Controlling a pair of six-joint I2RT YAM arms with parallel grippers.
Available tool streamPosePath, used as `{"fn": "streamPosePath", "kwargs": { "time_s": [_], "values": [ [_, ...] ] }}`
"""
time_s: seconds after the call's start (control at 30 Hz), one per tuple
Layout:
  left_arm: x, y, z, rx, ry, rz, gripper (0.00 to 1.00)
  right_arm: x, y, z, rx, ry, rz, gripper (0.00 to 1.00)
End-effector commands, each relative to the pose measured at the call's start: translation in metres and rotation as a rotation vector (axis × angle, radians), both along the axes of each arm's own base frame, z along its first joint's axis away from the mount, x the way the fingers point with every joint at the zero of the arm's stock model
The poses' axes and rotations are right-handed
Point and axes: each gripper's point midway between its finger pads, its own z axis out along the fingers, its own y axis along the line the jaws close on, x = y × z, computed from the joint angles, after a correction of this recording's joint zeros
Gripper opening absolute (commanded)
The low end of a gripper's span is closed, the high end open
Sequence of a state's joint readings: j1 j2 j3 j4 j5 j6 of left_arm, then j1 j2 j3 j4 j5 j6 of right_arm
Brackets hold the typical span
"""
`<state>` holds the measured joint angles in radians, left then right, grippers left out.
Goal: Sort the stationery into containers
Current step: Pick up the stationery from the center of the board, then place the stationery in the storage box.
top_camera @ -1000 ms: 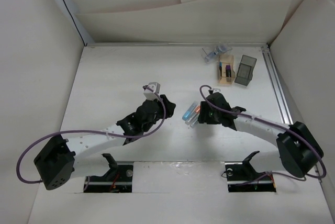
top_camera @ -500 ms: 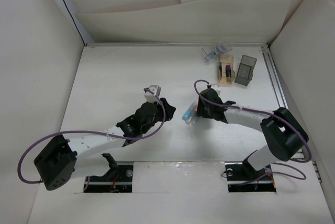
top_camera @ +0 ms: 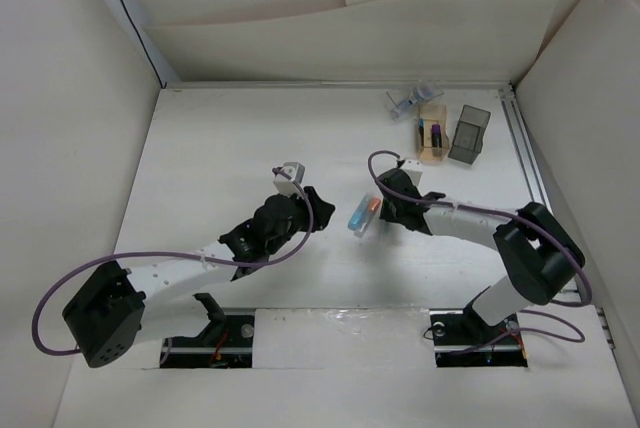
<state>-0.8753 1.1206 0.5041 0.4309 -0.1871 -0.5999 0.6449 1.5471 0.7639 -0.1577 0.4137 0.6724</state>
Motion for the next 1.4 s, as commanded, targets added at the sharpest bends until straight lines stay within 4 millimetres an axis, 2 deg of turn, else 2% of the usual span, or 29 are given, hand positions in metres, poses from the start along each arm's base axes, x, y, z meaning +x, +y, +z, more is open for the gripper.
{"fn": "streamPosePath", "kwargs": {
  "time_s": [0.0, 0.07, 0.13, 0.17, 0.2, 0.27, 0.33, 0.37, 0.43, 0.47, 0.5, 0.53, 0.57, 0.63, 0.7, 0.73, 0.83, 0.87, 0.9, 0.93, 0.97, 1.03, 1.1, 1.13, 1.17, 1.2, 1.23, 1.3, 1.37],
  "values": [
    [0.0, 0.001, 0.019, -0.055, -0.05, 0.0, 0.32, 0.011, 0.002, 0.015, -0.019, -0.046, -0.024, 0.1],
    [-0.001, 0.002, 0.018, -0.056, -0.05, 0.0, 0.32, 0.017, 0.004, 0.043, 0.009, -0.102, -0.024, 0.09],
    [-0.001, 0.002, 0.018, -0.055, -0.05, 0.0, 0.32, 0.021, -0.008, 0.063, -0.012, -0.143, -0.054, 0.09],
    [-0.001, 0.002, 0.018, -0.055, -0.05, 0.0, 0.32, 0.027, -0.01, 0.088, 0.012, -0.196, -0.067, 0.09],
    [-0.002, 0.001, 0.018, -0.057, -0.048, -0.009, 0.32, 0.031, -0.015, 0.099, 0.002, -0.215, -0.06, 0.09],
    [-0.004, 0.0, 0.018, -0.066, -0.04, -0.015, 0.32, 0.049, -0.034, 0.128, 0.008, -0.269, -0.108, 0.09],
    [-0.004, 0.0, 0.018, -0.066, -0.04, -0.015, 0.32, 0.062, -0.053, 0.147, -0.014, -0.307, -0.137, 0.09],
    [-0.004, 0.0, 0.018, -0.066, -0.04, -0.015, 0.32, 0.075, -0.076, 0.157, -0.012, -0.332, -0.191, 0.09],
    [-0.004, 0.0, 0.018, -0.066, -0.04, -0.015, 0.32, 0.099, -0.096, 0.178, -0.017, -0.38, -0.219, 0.1],
    [-0.004, 0.0, 0.018, -0.066, -0.04, -0.015, 0.32, 0.11, -0.121, 0.18, -0.021, -0.377, -0.265, 0.1],
    [-0.006, 0.0, 0.014, -0.061, -0.032, -0.027, 0.32, 0.124, -0.13, 0.198, -0.009, -0.415, -0.282, 0.1],
    [-0.005, -0.001, 0.017, -0.07, -0.04, -0.027, 0.32, 0.133, -0.141, 0.191, -0.037, -0.395, -0.298, 0.1],
    [-0.007, -0.003, 0.017, -0.072, -0.037, -0.037, 0.32, 0.143, -0.159, 0.196, -0.046, -0.412, -0.336, 0.1],
    [-0.007, -0.003, 0.017, -0.072, -0.037, -0.037, 0.32, 0.167, -0.174, 0.199, -0.069, -0.417, -0.361, 0.11],
    [-0.007, -0.003, 0.017, -0.072, -0.037, -0.037, 0.32, 0.179, -0.201, 0.192, -0.126, -0.387, -0.407, 0.11],
    [-0.007, -0.002, 0.02, -0.079, -0.043, -0.037, 0.32, 0.193, -0.211, 0.188, -0.155, -0.378, -0.421, 0.11],
    [-0.007, -0.002, 0.023, -0.086, -0.05, -0.037, 0.33, 0.207, -0.239, 0.175, -0.182, -0.344, -0.465, 0.11],
    [-0.007, -0.002, 0.023, -0.086, -0.05, -0.037, 0.33, 0.215, -0.244, 0.178, -0.183, -0.352, -0.464, 0.11],
    [-0.008, -0.004, 0.025, -0.101, -0.048, -0.044, 0.33, 0.22, -0.249, 0.164, -0.198, -0.324, -0.465, 0.11],
    [-0.011, -0.006, 0.025, -0.105, -0.044, -0.061, 0.33, 0.223, -0.257, 0.163, -0.2, -0.322, -0.48, 0.11],
    [-0.011, -0.009, 0.026, -0.111, -0.046, -0.073, 0.33, 0.229, -0.258, 0.167, -0.208, -0.331, -0.473, 0.11],
    [-0.013, -0.01, 0.026, -0.12, -0.038, -0.083, 0.33, 0.233, -0.265, 0.157, -0.222, -0.304, -0.476, 0.11],
    [-0.013, -0.01, 0.026, -0.12, -0.038, -0.083, 0.33, 0.236, -0.28, 0.158, -0.234, -0.305, -0.495, 0.11],
    [-0.013, -0.011, 0.028, -0.127, -0.044, -0.083, 0.33, 0.238, -0.28, 0.147, -0.238, -0.284, -0.493, 0.12],
    [-0.014, -0.012, 0.028, -0.128, -0.042, -0.092, 0.33, 0.238, -0.286, 0.145, -0.249, -0.273, -0.494, 0.14],
    [-0.014, -0.012, 0.028, -0.128, -0.042, -0.092, 0.33, 0.241, -0.286, 0.144, -0.249, -0.274, -0.494, 0.14],
    [-0.014, -0.012, 0.025, -0.122, -0.036, -0.092, 0.33, 0.241, -0.286, 0.132, -0.253, -0.246, -0.491, 0.15],
    [-0.014, -0.012, 0.025, -0.122, -0.036, -0.092, 0.33, 0.241, -0.286, 0.125, -0.255, -0.232, -0.489, 0.15],
    [-0.014, -0.012, 0.025, -0.122, -0.036, -0.092, 0.33, 0.24, -0.284, 0.117, -0.25, -0.224, -0.481, 0.2]
  ]
}}
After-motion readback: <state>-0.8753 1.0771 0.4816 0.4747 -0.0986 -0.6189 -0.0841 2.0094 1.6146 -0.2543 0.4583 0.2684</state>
